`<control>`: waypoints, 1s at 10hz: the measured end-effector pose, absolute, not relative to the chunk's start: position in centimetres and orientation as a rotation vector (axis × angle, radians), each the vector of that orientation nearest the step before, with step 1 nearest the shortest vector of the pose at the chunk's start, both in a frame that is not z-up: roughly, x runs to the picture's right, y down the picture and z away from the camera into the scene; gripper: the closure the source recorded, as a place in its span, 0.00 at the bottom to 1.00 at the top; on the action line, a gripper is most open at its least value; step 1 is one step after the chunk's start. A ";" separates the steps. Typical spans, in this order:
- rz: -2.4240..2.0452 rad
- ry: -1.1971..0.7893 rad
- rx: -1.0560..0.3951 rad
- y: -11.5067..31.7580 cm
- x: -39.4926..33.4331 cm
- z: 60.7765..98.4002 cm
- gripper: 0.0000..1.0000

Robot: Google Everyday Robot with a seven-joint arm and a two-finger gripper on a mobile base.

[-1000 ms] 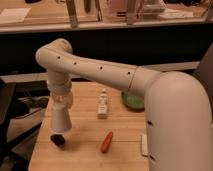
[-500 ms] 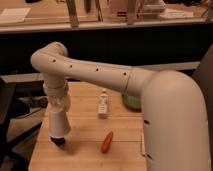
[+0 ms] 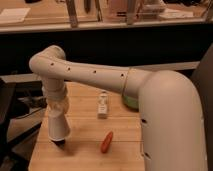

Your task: Place the ceramic cup over the eraser

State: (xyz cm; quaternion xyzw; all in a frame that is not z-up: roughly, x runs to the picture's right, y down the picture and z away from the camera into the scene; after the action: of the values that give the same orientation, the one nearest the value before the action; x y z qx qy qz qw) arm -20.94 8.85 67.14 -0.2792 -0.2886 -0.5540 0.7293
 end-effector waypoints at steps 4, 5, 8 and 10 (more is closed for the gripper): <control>-1.228 -0.637 -0.623 9.6 -21.0 67.9 0.97; -1.230 -0.637 -0.625 9.8 -21.0 68.1 0.97; -1.235 -0.637 -0.630 10.3 -21.0 68.6 0.97; -1.240 -0.638 -0.634 11.2 -21.1 69.5 0.97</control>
State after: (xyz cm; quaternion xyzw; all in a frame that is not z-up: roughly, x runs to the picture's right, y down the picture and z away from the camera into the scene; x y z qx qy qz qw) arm -21.05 11.18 69.54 -0.2869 -0.2887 -0.5610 0.7208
